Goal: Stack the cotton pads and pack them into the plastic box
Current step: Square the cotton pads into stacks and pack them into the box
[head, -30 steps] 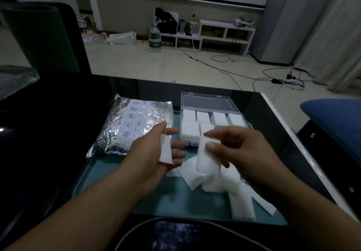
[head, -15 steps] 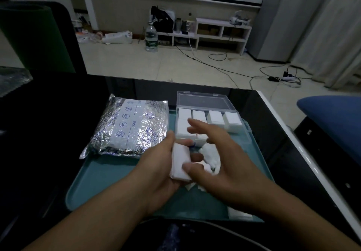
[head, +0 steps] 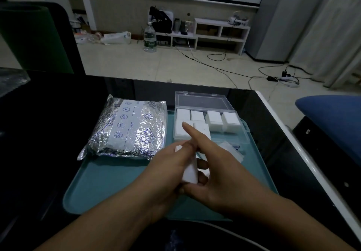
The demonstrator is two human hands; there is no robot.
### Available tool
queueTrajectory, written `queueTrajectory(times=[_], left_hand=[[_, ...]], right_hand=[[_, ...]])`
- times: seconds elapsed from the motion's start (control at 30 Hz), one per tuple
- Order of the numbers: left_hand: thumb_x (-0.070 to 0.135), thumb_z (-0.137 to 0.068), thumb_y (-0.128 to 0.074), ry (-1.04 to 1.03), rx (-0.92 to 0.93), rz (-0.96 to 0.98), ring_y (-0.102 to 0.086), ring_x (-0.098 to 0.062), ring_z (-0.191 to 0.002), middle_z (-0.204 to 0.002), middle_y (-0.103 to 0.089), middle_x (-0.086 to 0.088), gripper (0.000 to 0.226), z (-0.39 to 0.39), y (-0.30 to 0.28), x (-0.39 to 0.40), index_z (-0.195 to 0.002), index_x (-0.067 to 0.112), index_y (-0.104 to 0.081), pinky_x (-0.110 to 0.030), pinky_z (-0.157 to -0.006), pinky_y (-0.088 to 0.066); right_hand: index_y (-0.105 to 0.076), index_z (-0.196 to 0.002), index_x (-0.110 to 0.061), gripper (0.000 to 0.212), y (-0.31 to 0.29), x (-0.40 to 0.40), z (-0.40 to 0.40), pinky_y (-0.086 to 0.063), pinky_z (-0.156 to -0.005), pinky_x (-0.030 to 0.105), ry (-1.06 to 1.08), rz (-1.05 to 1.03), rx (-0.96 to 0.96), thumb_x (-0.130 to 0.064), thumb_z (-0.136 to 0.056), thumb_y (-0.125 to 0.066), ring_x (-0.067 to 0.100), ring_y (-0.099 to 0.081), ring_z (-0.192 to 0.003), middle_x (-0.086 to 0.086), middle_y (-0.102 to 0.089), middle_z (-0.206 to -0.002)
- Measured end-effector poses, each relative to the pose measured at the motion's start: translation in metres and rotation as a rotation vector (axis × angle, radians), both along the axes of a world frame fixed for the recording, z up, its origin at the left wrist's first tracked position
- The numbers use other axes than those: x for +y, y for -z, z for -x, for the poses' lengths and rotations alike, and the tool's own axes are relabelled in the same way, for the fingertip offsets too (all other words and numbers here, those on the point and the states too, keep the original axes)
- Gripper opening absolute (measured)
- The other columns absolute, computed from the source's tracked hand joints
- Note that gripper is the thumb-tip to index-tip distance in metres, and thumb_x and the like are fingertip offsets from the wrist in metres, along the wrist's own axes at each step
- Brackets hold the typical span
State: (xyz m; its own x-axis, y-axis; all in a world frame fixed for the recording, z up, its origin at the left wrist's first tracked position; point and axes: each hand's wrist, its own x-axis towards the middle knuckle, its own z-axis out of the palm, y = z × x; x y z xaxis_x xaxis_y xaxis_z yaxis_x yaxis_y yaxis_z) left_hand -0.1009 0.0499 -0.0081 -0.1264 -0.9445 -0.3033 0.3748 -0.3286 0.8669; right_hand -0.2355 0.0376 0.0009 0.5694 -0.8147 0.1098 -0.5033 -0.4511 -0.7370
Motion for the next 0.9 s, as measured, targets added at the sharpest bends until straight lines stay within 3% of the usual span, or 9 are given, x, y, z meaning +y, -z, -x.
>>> queueTrajectory(times=[0.07, 0.13, 0.23, 0.33, 0.5, 0.63, 0.83, 0.9], left_hand=[[0.022, -0.09, -0.06, 0.022, 0.032, 0.017, -0.06, -0.034, -0.087, -0.111, -0.066, -0.028, 0.027, -0.001, 0.001, 0.0, -0.109, 0.005, -0.068, -0.04, -0.075, -0.045], [0.005, -0.091, -0.055, 0.047, 0.052, 0.029, -0.059, -0.033, -0.086, -0.111, -0.065, -0.03, 0.025, -0.001, 0.001, -0.002, -0.114, 0.004, -0.066, -0.034, -0.067, -0.046], [-0.007, -0.091, -0.05, 0.061, 0.066, 0.042, -0.058, -0.03, -0.073, -0.097, -0.064, -0.031, 0.03, -0.003, 0.002, -0.003, -0.115, 0.003, -0.065, -0.029, -0.055, -0.048], [-0.007, -0.092, -0.049, 0.023, 0.025, 0.055, -0.054, -0.026, -0.058, -0.092, -0.062, -0.024, 0.032, -0.003, 0.004, -0.003, -0.118, 0.006, -0.063, -0.025, -0.045, -0.045], [-0.003, -0.092, -0.052, -0.014, -0.033, 0.087, -0.055, -0.031, -0.073, -0.09, -0.062, -0.023, 0.022, 0.0, 0.009, -0.003, -0.107, 0.004, -0.066, -0.03, -0.056, -0.048], [0.002, -0.091, -0.055, -0.048, -0.019, 0.102, -0.054, -0.032, -0.08, -0.093, -0.064, -0.026, 0.016, 0.002, 0.01, -0.002, -0.099, 0.005, -0.07, -0.034, -0.065, -0.044], [0.004, -0.092, -0.054, 0.012, 0.063, 0.028, -0.051, -0.032, -0.084, -0.09, -0.064, -0.02, 0.017, 0.0, 0.003, -0.002, -0.098, 0.005, -0.07, -0.03, -0.06, -0.041], [0.004, -0.095, -0.051, 0.005, 0.044, 0.033, -0.057, -0.03, -0.075, -0.089, -0.068, -0.018, 0.02, -0.001, 0.001, -0.003, -0.104, 0.006, -0.069, -0.03, -0.057, -0.045]], right_hand=[[-0.012, -0.149, -0.05, 0.107, 0.003, -0.001, 0.0, -0.051, -0.086, 0.015, 0.007, -0.036, -0.047, -0.02, -0.074, -0.083, -0.002, -0.055, -0.11, -0.019, -0.049, -0.132], [-0.012, -0.149, -0.05, 0.107, 0.006, -0.003, 0.0, -0.053, -0.089, 0.023, 0.008, -0.032, -0.054, -0.023, -0.073, -0.083, 0.003, -0.056, -0.114, -0.021, -0.049, -0.131], [-0.009, -0.15, -0.049, 0.109, 0.007, -0.002, 0.0, -0.049, -0.09, 0.015, 0.015, -0.011, -0.047, -0.024, -0.074, -0.082, 0.003, -0.052, -0.119, -0.018, -0.045, -0.133], [-0.007, -0.15, -0.044, 0.106, 0.005, 0.0, 0.001, -0.036, -0.092, 0.002, 0.016, 0.081, 0.016, -0.027, -0.076, -0.081, -0.004, -0.044, -0.121, -0.016, -0.045, -0.135], [-0.01, -0.151, -0.043, 0.095, 0.009, 0.002, -0.001, -0.042, -0.092, 0.012, 0.002, 0.158, 0.017, -0.027, -0.081, -0.072, -0.001, -0.049, -0.113, -0.018, -0.049, -0.13], [-0.003, -0.153, -0.038, 0.101, 0.013, 0.003, -0.006, -0.043, -0.097, 0.02, -0.001, 0.229, 0.03, -0.022, -0.079, -0.071, 0.005, -0.051, -0.115, -0.015, -0.048, -0.131], [-0.008, -0.154, -0.036, 0.096, 0.017, 0.0, -0.005, -0.05, -0.088, 0.027, -0.026, 0.243, -0.033, -0.022, -0.081, -0.07, 0.008, -0.053, -0.11, -0.016, -0.046, -0.128], [-0.011, -0.154, -0.037, 0.094, 0.016, 0.0, -0.005, -0.051, -0.089, 0.03, -0.011, 0.218, -0.059, -0.025, -0.082, -0.07, 0.01, -0.054, -0.114, -0.015, -0.047, -0.13]])
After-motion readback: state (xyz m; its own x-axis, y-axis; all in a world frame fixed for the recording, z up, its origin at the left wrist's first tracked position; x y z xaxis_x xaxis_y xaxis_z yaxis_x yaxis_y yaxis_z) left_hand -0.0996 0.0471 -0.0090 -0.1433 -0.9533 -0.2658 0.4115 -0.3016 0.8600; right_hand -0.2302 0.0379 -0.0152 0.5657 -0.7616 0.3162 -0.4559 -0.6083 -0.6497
